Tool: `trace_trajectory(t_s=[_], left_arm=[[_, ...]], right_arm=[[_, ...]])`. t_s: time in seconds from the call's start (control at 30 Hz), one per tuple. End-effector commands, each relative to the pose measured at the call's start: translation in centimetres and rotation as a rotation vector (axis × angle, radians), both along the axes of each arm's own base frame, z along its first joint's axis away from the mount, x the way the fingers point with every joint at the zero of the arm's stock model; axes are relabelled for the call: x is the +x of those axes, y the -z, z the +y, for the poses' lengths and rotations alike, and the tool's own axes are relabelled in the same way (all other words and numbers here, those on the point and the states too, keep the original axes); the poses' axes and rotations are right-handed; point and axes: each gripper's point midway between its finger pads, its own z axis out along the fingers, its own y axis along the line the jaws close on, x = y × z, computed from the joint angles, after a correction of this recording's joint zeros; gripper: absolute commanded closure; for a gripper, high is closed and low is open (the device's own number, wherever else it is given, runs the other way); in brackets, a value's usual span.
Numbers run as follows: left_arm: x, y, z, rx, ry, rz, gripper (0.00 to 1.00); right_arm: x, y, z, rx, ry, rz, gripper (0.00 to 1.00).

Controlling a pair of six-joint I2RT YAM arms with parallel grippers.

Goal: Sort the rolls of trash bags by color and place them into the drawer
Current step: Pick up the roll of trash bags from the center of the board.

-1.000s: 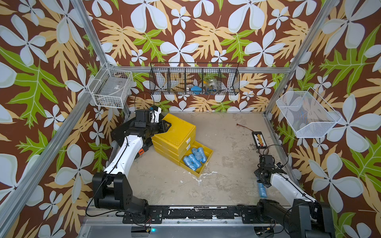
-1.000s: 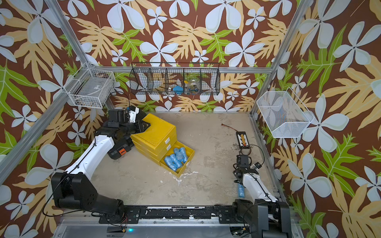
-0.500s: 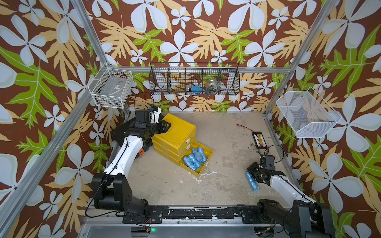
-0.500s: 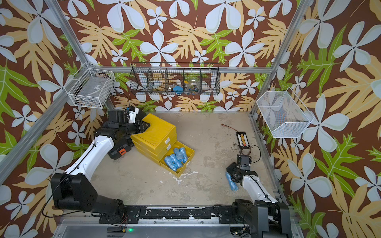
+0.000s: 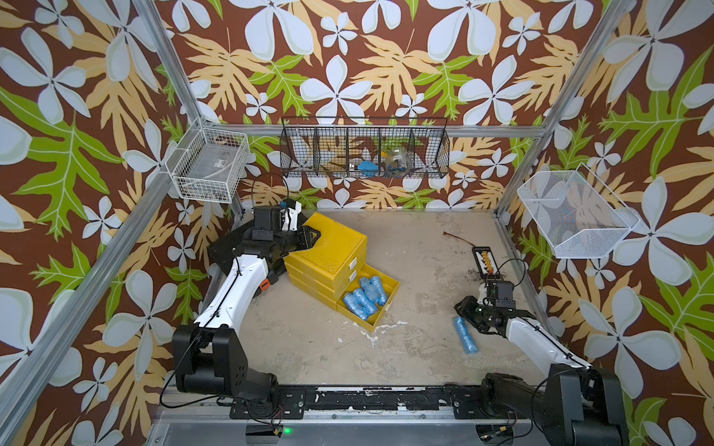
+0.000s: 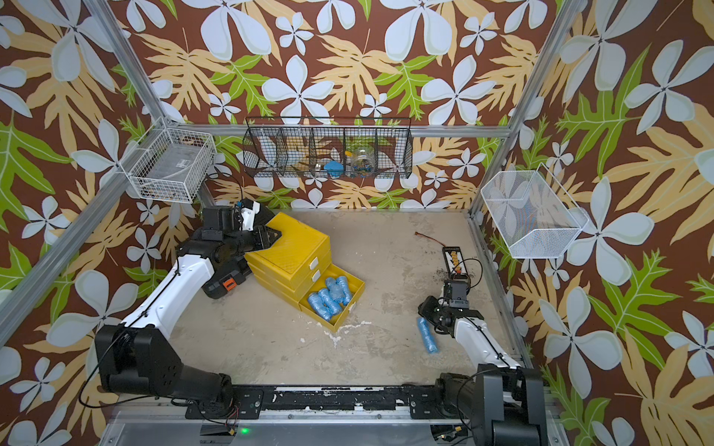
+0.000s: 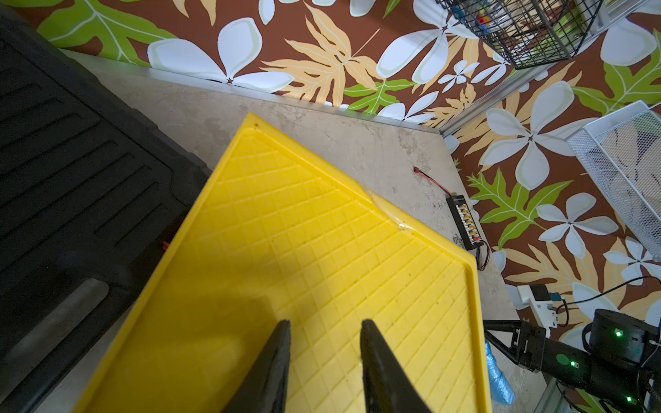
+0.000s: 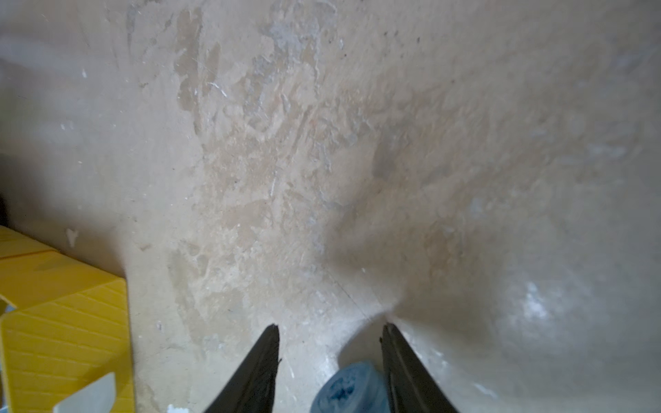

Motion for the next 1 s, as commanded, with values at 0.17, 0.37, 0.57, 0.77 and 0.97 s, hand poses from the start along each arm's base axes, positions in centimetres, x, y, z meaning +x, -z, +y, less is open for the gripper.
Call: trace_trajectory(t_s=[0.17, 0.37, 0.57, 0.77, 0.97], left_arm=[[-0.1, 0.1, -0.2, -0.019, 0.006, 0.013, 0.63], [-0.1, -0.3, -0.5, -0.037, 0.020, -0.001, 0.63], [0.2, -0.6, -0.9, -0.067, 0.034, -0.008, 0.63], [0.2, -0.5, -1.0, -0.071, 0.037, -0.009, 0.63], [0.1, -0.1, -1.0, -0.069, 0.036, -0.003, 0.63]], right_arm=[[-1.9, 1.1, 0.1, -0.051, -0.061, 0.081, 0.51], [-3.0, 1.2, 0.7, -0.095, -0.062, 0.127, 0.50], [-4.6, 2.2, 1.3, -0.096, -0.076, 0.176, 0.49], [-5.1, 2.7, 2.1, -0.106, -0.113, 0.195, 0.49], [-5.0, 3.5, 3.5, -0.021, -0.126, 0.190, 0.64]])
